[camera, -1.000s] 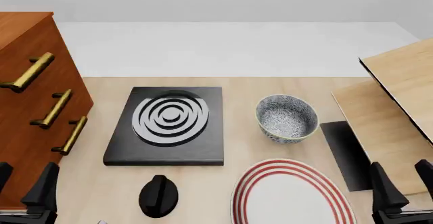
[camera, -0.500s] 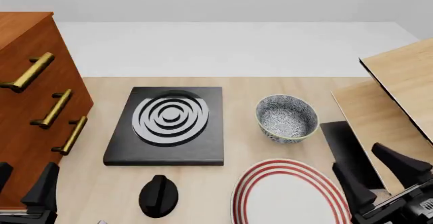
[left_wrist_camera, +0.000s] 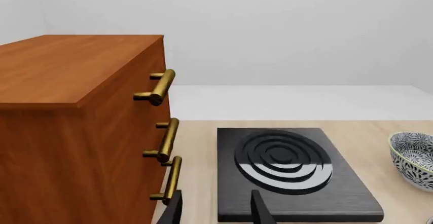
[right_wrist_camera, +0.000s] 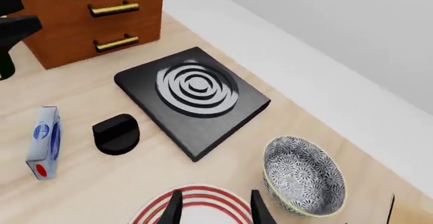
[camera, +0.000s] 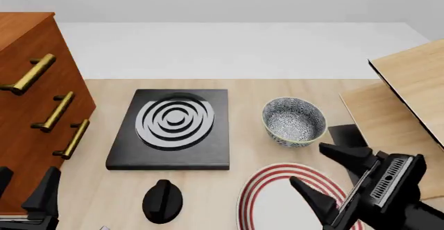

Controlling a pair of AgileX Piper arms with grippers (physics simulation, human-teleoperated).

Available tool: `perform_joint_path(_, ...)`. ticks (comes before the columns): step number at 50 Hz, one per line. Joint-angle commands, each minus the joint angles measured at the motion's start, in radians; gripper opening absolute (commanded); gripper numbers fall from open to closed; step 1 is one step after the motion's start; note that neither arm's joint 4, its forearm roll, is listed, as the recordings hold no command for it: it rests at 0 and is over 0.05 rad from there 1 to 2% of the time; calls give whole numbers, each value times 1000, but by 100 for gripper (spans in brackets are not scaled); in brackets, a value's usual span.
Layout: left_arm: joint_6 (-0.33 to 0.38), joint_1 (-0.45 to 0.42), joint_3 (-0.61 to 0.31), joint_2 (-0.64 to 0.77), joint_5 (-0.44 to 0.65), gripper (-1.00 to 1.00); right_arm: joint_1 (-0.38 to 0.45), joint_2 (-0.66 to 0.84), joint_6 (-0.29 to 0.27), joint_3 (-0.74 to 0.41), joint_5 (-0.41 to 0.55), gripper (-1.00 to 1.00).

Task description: Pick up the cream cheese and put it in the bowl.

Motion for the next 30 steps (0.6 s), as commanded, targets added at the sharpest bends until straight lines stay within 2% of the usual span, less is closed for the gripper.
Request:
perform_joint_path(1, 0, 0, 0, 0, 0, 100, 151, 190, 15, -37, -78, 100)
perform_joint_path(4, 0, 0, 0, 0, 0, 100, 219, 308, 33, -48, -150, 100)
perform_joint_path(9, 0, 0, 0, 0, 0, 100, 279, 414, 47, -67, -220, 100)
perform_joint_path(10, 0, 0, 0, 0, 0, 100, 404, 628, 96, -135, -326, 100)
perform_joint_path(25, 0, 0, 0, 0, 0, 100, 540, 868, 151, -251, -409, 100)
perform_joint_path(30, 0, 0, 0, 0, 0, 100, 561, 908, 161, -272, -423, 100)
